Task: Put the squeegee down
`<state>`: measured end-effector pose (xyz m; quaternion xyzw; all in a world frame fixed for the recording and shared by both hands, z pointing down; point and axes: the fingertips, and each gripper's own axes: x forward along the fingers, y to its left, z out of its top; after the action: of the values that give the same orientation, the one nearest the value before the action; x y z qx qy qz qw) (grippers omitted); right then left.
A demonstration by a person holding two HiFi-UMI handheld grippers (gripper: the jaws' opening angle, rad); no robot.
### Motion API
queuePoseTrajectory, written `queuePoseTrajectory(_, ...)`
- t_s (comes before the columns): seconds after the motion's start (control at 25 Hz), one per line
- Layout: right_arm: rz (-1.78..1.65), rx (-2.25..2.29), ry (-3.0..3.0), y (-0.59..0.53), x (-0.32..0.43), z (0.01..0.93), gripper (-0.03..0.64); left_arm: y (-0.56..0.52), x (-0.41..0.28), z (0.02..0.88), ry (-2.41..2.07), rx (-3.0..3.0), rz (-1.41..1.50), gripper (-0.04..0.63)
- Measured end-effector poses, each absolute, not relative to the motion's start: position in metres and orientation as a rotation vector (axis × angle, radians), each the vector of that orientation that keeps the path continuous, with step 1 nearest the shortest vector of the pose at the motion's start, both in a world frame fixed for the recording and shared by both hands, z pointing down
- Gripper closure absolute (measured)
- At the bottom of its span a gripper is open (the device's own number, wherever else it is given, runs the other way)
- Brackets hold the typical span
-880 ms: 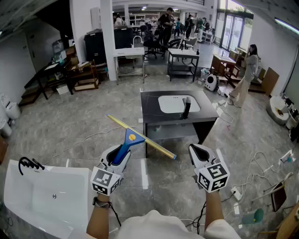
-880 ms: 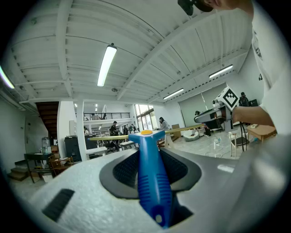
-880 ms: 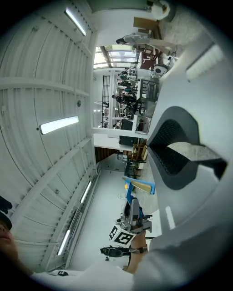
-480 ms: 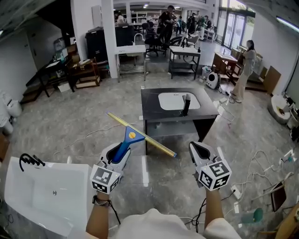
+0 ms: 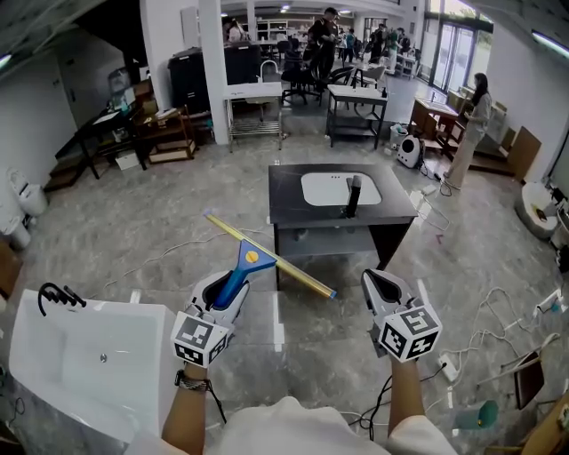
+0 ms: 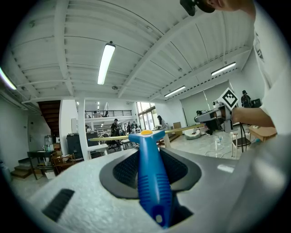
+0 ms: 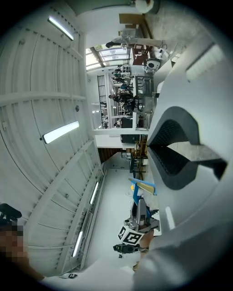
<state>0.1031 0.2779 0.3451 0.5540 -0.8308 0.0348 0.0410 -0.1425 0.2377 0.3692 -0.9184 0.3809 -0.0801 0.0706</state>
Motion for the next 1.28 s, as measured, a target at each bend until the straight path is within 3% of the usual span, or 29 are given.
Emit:
queuePoseTrajectory(0.64,0.173,1.651,-2.576,0.267,0.136,0.366,0.611,0.238,-0.112,0.391,1.210,-2.804,-0.242,0.454)
queuePoseTrajectory(1.28,0.152,1.673,-2.541,0.134,0.150,0.367,0.611,0.093,-0.106,0.405,1.244,-2.838,-0.159,0.454)
